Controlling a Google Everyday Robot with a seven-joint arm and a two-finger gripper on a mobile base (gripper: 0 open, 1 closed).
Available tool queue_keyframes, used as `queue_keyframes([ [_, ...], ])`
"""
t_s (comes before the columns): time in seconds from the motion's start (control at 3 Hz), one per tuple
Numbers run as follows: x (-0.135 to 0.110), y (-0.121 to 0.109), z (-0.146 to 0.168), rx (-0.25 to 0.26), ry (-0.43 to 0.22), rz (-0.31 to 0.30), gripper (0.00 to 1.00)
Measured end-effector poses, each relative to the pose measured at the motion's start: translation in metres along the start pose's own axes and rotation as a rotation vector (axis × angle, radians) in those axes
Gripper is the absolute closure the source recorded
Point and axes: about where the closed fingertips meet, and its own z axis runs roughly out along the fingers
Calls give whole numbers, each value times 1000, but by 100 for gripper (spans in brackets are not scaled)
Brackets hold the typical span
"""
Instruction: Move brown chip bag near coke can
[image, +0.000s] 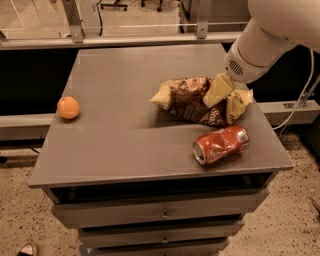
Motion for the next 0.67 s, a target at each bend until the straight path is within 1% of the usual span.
queue_keyframes([
  [0.33,1,1,-3,0,-2,1,0],
  [0.67,2,-3,-4,-20,-51,-11,0],
])
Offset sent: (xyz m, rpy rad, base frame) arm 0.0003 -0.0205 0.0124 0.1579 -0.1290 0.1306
